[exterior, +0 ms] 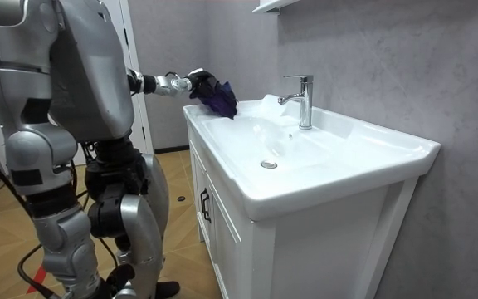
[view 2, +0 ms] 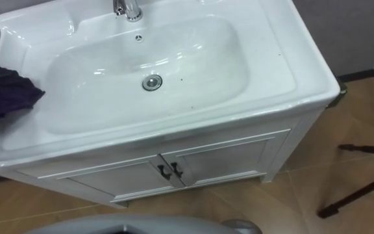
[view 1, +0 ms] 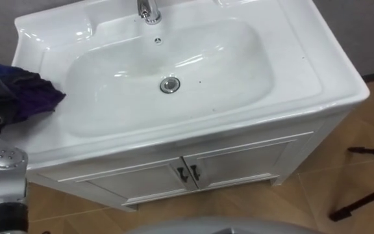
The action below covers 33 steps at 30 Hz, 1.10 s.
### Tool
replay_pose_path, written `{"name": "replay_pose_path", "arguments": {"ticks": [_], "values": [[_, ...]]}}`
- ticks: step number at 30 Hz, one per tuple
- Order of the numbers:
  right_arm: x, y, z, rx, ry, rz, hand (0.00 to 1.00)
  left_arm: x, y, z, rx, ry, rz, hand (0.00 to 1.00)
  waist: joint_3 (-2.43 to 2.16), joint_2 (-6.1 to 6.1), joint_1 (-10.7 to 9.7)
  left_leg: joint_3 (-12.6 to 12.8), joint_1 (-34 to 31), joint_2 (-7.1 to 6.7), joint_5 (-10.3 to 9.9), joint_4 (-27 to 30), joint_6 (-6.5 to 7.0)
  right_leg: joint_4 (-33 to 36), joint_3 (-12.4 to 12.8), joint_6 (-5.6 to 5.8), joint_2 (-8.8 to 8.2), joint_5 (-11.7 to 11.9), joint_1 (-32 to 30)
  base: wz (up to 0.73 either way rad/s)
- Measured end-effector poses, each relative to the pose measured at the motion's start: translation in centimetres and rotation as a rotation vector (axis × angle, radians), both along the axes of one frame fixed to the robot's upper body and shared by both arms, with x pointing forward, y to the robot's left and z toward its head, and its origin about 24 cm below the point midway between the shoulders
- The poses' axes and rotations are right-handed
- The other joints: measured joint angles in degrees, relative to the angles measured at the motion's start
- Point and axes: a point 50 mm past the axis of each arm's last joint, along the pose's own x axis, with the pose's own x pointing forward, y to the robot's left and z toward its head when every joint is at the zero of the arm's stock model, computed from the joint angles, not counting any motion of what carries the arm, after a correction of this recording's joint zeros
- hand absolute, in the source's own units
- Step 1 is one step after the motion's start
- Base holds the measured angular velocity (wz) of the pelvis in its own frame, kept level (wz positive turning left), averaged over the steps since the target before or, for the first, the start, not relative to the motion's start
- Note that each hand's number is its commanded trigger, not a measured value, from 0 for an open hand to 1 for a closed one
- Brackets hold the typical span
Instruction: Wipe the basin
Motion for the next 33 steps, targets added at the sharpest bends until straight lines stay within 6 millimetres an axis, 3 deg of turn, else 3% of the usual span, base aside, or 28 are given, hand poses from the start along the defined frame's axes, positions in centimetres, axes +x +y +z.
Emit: {"name": "replay_pose_path", "arguments": {"ticks": [8,10,11,12,14,23,33], "values": [[-0.1,0.1,0.0,0.016,0.0,-0.002,0.0,-0.8,0.1,-0.5,-0.002,0.026,0.008,1.0,-0.03,-0.49,0.0,0.1,0.1,0.0,0.0,0.0,0.0,-0.1,0.2,-0.06,0.0,0.0,0.0,-0.02],[-0.1,0.1,0.0,0.018,0.001,-0.002,0.0,-1.1,0.1,-0.7,-0.002,0.035,0.011,0.6,-0.05,-0.69,0.1,0.0,0.1,0.0,0.0,0.0,0.0,-0.1,0.3,-0.06,0.0,0.0,0.0,0.0],[-0.1,0.1,0.0,0.02,0.002,-0.002,0.0,-1.3,0.2,-0.8,-0.003,0.041,0.012,0.32,-0.09,-0.8,0.3,0.0,0.1,0.0,0.0,0.0,0.0,-0.1,0.3,-0.06,0.0,0.0,0.0,0.0],[-0.2,0.1,0.0,0.023,0.005,-0.003,0.0,-1.3,0.2,-0.8,-0.003,0.043,0.013,0.16,-0.12,-0.93,0.3,0.0,0.1,0.0,0.0,0.0,0.0,-0.1,0.3,-0.06,0.0,0.0,0.0,0.0],[-0.2,0.1,0.0,0.025,0.009,-0.007,0.0,-1.5,0.3,-1.0,-0.005,0.052,0.019,0.0,-0.19,-0.98,0.6,0.1,0.1,0.0,0.0,0.0,0.0,-0.1,0.5,-0.06,0.01,0.0,0.0,0.0],[0.0,0.2,-0.1,0.028,0.029,-0.016,0.0,-2.2,0.8,-1.7,-0.022,0.096,0.064,0.0,-0.53,-0.88,0.7,0.0,-0.1,-0.01,0.0,0.0,0.0,0.0,0.5,-0.06,0.05,0.0,-0.3,0.0],[0.1,0.1,0.0,0.015,0.031,-0.017,0.0,-2.4,0.9,-1.9,-0.029,0.12,0.079,0.0,-0.55,-0.78,0.6,0.0,-0.1,0.0,0.0,0.0,0.0,0.0,0.5,-0.07,0.05,0.0,-0.2,0.0]]}}
